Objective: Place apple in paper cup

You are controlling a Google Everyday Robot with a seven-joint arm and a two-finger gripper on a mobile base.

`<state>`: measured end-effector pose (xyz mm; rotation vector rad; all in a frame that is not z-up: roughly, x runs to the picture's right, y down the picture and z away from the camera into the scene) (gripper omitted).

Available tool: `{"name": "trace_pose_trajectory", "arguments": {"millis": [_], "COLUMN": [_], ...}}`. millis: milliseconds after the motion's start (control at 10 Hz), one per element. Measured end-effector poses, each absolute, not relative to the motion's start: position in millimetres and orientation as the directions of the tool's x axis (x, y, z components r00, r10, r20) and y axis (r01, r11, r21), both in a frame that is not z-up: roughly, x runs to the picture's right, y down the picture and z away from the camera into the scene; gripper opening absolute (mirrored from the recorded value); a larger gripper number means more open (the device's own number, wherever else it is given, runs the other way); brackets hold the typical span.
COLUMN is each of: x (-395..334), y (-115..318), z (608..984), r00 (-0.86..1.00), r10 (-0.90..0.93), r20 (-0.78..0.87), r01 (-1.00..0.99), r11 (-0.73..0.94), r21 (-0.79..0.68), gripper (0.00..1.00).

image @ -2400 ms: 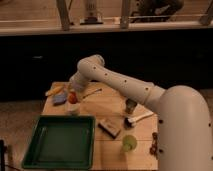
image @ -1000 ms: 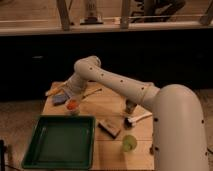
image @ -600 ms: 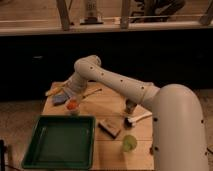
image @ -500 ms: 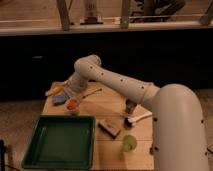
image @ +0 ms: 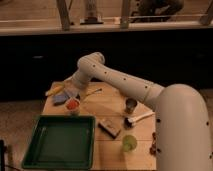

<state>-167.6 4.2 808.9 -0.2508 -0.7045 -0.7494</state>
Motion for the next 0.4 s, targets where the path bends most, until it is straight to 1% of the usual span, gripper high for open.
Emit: {"name": "trace_pose_trajectory", "arguments": {"millis": [400], "x": [-159.6], "y": [-3.0], "z": [810.8], "r00": [0.546], "r10": [-0.534], "r20": [0.646], "r01": [0.681], "r11": [0.732], "r21": [0.029], "gripper": [0.80]}}
